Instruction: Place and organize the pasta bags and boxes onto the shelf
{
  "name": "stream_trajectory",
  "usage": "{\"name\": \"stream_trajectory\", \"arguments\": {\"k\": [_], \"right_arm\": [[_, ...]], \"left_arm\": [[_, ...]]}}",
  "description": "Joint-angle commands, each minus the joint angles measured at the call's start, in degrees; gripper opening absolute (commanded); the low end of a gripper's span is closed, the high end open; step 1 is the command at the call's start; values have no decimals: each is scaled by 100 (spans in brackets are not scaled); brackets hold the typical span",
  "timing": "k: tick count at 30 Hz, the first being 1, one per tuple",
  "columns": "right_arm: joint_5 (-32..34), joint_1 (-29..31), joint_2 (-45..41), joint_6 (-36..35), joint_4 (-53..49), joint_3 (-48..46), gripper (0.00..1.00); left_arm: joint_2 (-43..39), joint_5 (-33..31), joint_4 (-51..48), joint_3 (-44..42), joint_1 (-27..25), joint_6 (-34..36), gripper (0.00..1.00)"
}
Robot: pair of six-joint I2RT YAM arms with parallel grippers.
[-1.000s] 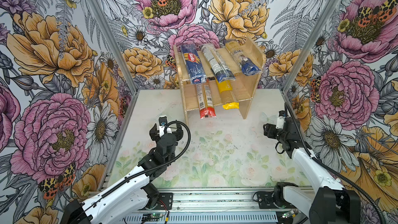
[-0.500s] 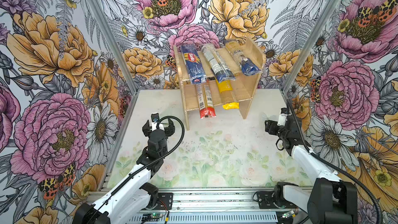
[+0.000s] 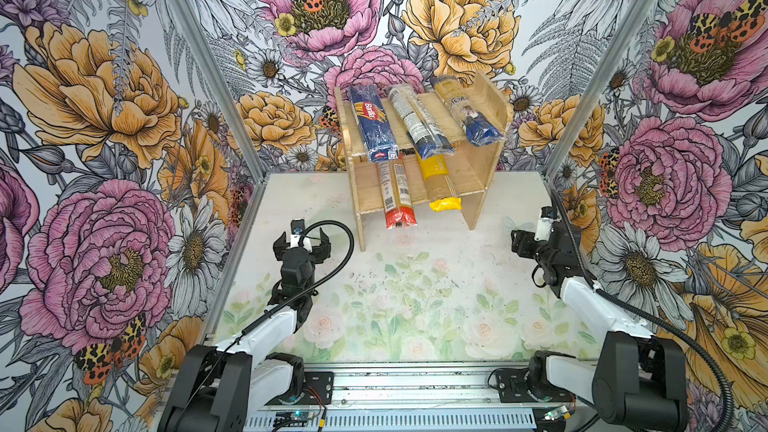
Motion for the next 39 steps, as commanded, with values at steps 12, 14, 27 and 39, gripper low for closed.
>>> {"name": "stream_trajectory", "arguments": {"k": [12,14,27,39], "right_arm": [[-13,-228,328,23,1601,-494,74],[-69,-233,433,45,1805,-519,74],[-97,-229,1119,181,3247,-857,73],[-7,-215,1382,320,4550,-1257,73]], "left_arm": [[1764,749,2831,-394,445,35,99],[2070,827,3220,-434,470,31,99],[2523,987,3809,-511,539,32,99],[2359,1214,2462,91,696,-127,99]]}}
